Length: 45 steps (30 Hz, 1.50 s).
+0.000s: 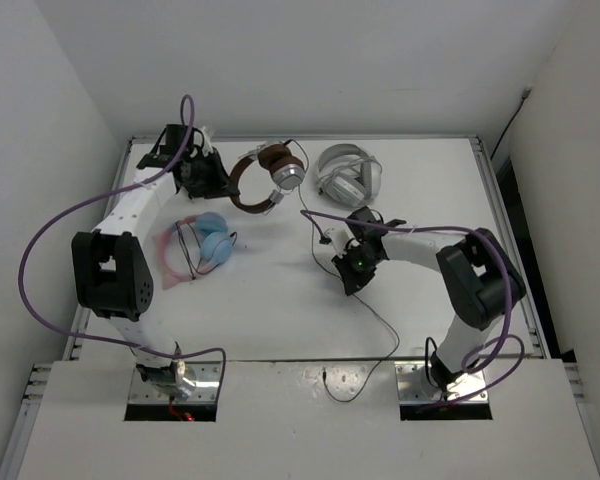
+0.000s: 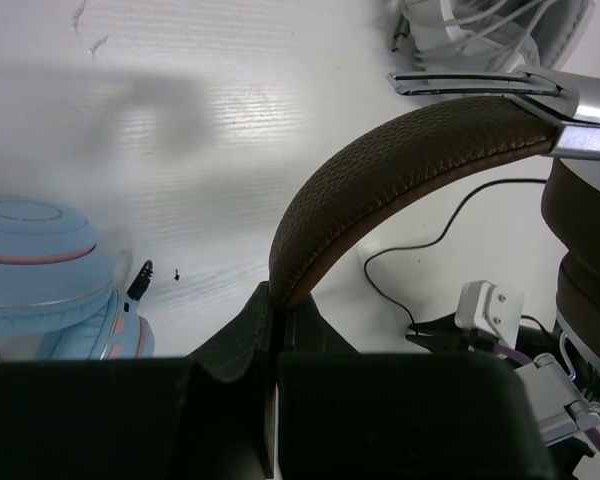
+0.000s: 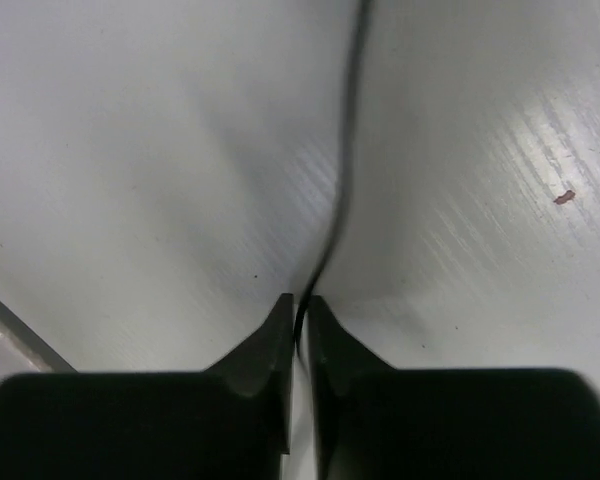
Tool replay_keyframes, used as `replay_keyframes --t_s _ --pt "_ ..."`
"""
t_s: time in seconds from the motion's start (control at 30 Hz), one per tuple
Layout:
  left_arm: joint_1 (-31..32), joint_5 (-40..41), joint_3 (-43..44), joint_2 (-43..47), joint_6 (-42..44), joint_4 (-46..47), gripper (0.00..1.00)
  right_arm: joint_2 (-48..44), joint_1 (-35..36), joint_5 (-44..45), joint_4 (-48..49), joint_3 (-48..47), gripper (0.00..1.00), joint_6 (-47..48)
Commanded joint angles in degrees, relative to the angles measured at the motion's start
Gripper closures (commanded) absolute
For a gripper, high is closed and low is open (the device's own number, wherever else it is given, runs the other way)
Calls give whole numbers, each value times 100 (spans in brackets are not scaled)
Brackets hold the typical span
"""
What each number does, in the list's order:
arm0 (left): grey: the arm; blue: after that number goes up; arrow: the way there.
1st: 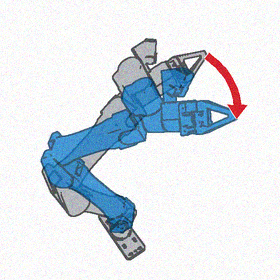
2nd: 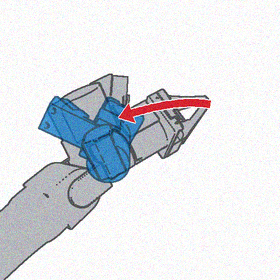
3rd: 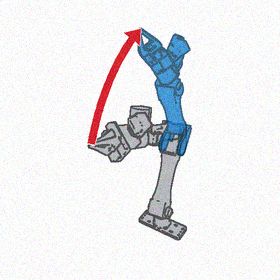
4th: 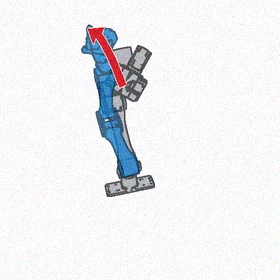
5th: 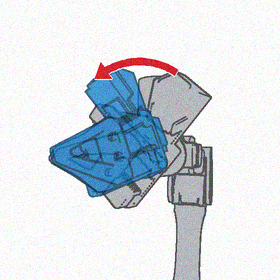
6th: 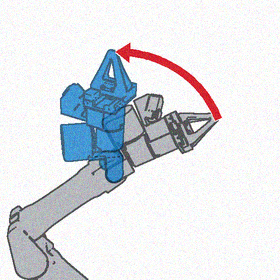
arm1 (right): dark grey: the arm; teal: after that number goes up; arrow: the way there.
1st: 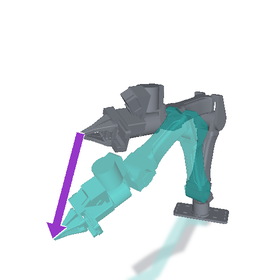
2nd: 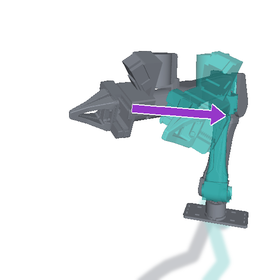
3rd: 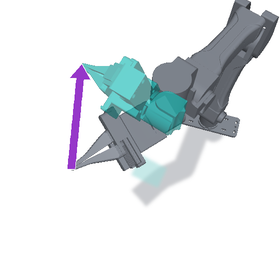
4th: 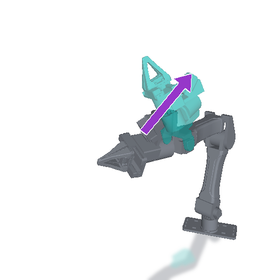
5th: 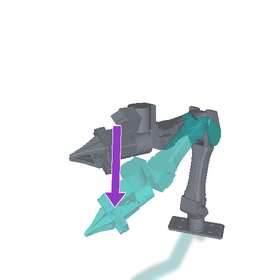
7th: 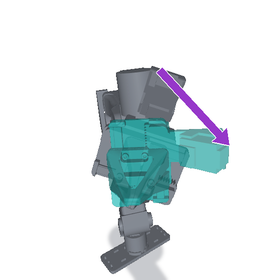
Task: Wrap the headphones
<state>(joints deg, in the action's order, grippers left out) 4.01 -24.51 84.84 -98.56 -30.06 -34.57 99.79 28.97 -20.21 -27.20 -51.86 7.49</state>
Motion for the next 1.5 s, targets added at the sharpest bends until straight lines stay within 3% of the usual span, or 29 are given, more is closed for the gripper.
replay_keyframes --t_s 0.0,0.07,0.1,0.2,0.37,0.5,0.73,0.93,1.27,1.47 --pt "-85 120 -55 205 -323 328 100 -194 -23 105 347 -185 95 -142" --pt "63 524 15 258 -377 40 100 -546 46 105 557 -10 99 -81" --pt "213 1431 207 259 -569 -154 100 -940 99 105 619 43 100 85" --pt "574 2439 393 197 -972 -604 100 -1163 424 289 348 -140 100 419" --pt "846 2670 -19 504 -1335 -463 100 -1504 486 17 196 -448 100 675" --pt "1188 2881 -73 619 -1563 -411 100 -1875 1029 245 373 -527 100 929" --pt "2119 4365 -528 1031 -2030 -87 100 -1735 1154 113 382 -1264 100 649" --pt "2683 4868 -600 1023 -1960 47 100 -1497 1207 184 496 -1828 100 596" --pt "2667 5413 -767 1076 -1626 -15 100 -1786 672 368 523 -1864 100 543" --pt "2534 5229 -1012 1182 -1082 -15 100 -2147 66 369 470 -1758 100 543"
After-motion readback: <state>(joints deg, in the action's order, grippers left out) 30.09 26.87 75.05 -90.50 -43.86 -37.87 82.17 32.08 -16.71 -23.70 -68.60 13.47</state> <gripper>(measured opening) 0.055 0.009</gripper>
